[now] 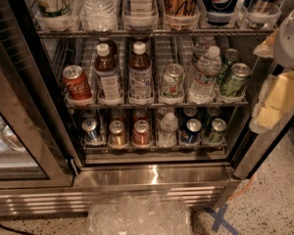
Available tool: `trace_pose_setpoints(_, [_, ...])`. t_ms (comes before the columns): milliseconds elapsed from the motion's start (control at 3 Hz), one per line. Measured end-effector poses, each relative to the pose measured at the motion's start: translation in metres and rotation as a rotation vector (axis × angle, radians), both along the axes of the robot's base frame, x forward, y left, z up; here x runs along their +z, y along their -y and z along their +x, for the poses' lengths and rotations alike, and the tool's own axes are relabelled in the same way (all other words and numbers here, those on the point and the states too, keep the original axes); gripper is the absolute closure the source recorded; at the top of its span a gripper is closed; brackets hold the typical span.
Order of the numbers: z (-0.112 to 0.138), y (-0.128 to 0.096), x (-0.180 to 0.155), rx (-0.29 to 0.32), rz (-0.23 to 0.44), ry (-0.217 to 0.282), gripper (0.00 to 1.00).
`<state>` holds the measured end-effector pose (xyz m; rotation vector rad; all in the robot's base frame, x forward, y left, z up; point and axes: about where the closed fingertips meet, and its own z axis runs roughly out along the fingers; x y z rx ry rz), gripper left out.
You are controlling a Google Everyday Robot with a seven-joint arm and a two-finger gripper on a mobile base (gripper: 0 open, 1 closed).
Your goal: Pick blue plastic bottle from middle shelf of fridge
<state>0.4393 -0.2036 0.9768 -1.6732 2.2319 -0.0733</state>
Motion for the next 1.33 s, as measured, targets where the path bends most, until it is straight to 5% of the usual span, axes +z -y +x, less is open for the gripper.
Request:
trace_pose_setpoints(333, [-0.003,-0.039,-0.010,-0.077,0.161,0.005,0.00])
trace_pose_setpoints(1000, [0.008,-0.148,-0.018,-0.178,0.611,0.004,0.00])
trace_pose_setpoints(1333, [0.013,-0.165,0.001,-0.190,0.699,0.022,0.00])
